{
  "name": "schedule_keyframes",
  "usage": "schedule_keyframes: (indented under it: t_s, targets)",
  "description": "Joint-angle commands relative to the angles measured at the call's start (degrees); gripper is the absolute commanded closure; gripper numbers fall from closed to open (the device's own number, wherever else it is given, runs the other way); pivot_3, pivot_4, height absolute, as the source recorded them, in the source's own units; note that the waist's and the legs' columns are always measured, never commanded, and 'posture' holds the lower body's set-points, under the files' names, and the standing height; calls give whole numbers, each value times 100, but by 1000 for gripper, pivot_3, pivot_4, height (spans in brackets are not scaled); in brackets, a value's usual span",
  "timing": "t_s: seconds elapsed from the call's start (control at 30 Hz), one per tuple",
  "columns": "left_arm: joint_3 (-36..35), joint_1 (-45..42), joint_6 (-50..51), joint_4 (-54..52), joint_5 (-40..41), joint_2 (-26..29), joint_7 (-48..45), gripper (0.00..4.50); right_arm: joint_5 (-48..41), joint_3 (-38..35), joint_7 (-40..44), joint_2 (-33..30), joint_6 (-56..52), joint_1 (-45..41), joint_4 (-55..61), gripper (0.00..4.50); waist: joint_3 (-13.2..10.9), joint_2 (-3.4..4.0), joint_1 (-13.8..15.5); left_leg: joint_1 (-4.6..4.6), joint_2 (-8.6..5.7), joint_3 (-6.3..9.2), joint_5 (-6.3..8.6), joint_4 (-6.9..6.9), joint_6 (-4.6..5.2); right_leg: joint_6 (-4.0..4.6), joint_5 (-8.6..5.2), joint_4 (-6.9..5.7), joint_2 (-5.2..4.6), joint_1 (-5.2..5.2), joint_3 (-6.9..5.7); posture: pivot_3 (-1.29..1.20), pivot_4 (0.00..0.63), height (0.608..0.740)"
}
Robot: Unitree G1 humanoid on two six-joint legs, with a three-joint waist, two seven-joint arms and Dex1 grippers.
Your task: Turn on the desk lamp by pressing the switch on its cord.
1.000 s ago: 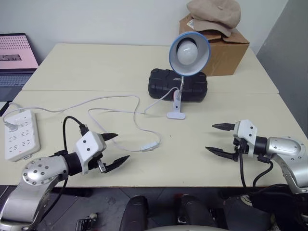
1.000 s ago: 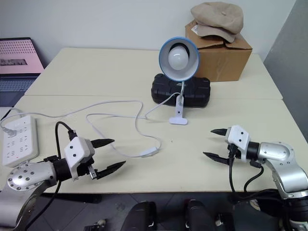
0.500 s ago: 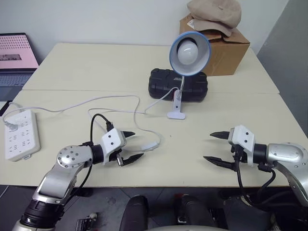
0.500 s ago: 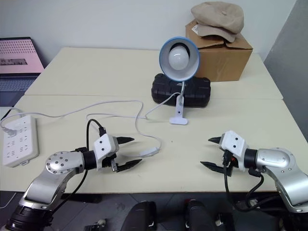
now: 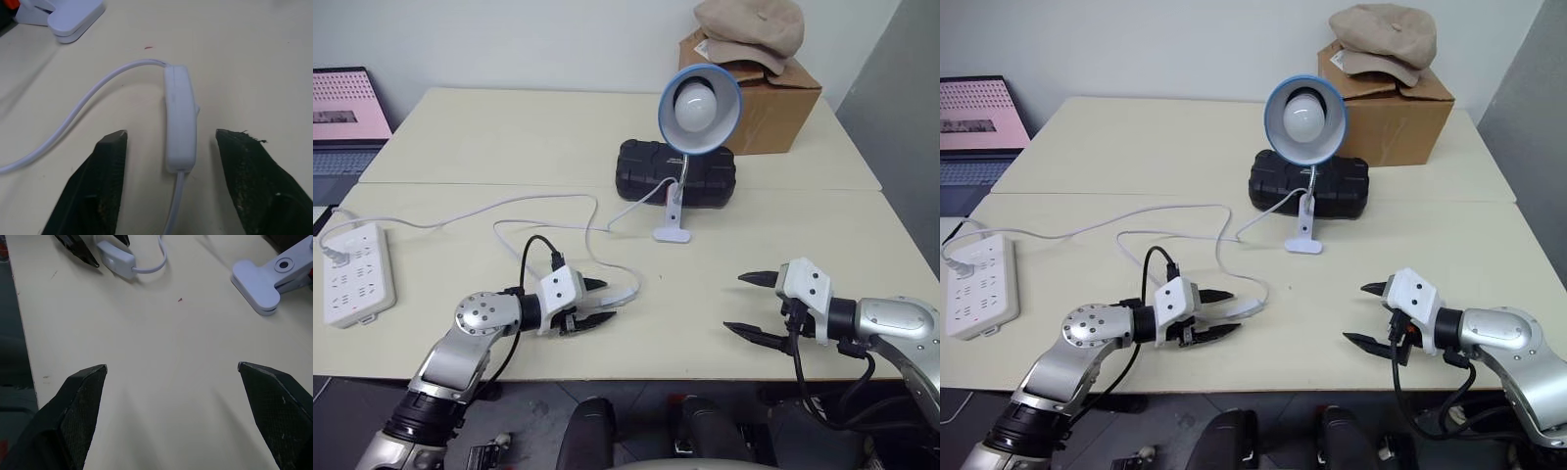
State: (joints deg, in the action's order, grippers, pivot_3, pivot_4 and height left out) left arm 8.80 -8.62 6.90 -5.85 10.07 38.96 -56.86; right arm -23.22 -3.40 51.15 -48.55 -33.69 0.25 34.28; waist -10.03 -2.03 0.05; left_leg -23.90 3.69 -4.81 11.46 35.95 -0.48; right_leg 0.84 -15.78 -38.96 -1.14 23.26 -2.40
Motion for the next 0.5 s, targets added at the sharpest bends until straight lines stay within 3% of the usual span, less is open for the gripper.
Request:
schedule_keyframes:
  t_s: [0.03,0.27,0.5]
  targets:
    - [-8,16,-59,-86,-7,-22,-8,2649,-106,-138,9,-83,9,-155,190,0,0,0,0,0,0,0,0,0,0,0,0,0,0,0,-1,0,150,740]
    - [-22,105,-72,-112,-3,65,-103,4094,-123,12,29,-84,5,-388,176,0,0,0,-1,0,0,0,0,1,0,0,0,0,0,0,0,0,150,740]
    - [-64,31,40,-384,93,148,-229,4094,-235,565,40,204,-206,-1187,47,0,0,0,-14,1,0,0,0,1,0,0,0,-1,0,0,0,0,150,740]
